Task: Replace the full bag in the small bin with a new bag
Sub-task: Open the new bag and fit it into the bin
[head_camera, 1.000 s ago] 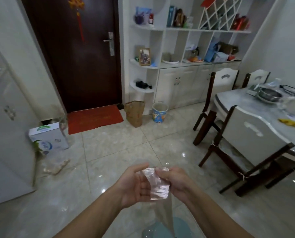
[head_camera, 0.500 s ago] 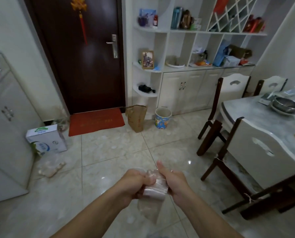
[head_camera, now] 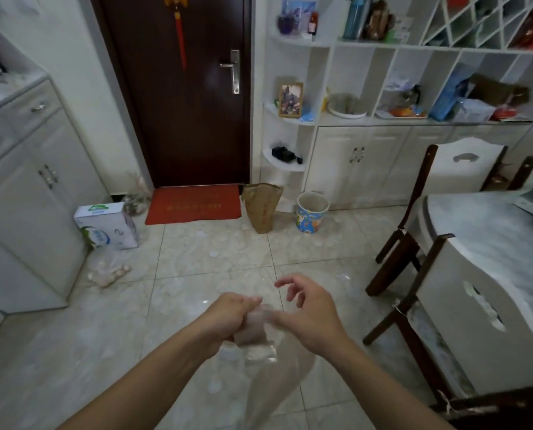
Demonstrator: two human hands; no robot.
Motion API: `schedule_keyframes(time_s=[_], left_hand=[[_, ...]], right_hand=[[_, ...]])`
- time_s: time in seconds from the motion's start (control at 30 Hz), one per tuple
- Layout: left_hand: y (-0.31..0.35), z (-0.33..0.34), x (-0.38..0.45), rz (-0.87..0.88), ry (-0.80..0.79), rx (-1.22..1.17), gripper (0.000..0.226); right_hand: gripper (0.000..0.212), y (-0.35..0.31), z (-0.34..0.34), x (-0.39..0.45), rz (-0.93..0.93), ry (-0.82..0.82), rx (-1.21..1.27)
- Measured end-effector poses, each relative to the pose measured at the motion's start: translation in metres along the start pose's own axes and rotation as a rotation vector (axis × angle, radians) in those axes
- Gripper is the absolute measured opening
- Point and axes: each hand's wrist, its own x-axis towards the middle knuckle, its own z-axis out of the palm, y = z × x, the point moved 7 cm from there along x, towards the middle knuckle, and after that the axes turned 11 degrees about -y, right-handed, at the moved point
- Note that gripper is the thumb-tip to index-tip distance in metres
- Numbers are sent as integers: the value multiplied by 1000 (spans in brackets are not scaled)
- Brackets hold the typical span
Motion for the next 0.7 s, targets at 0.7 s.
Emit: schedule_keyframes(time_s=[0.7], left_hand=[[59, -198, 86, -16, -380, -256, 34]], right_hand=[[18, -93, 111, 165, 172, 153, 489]])
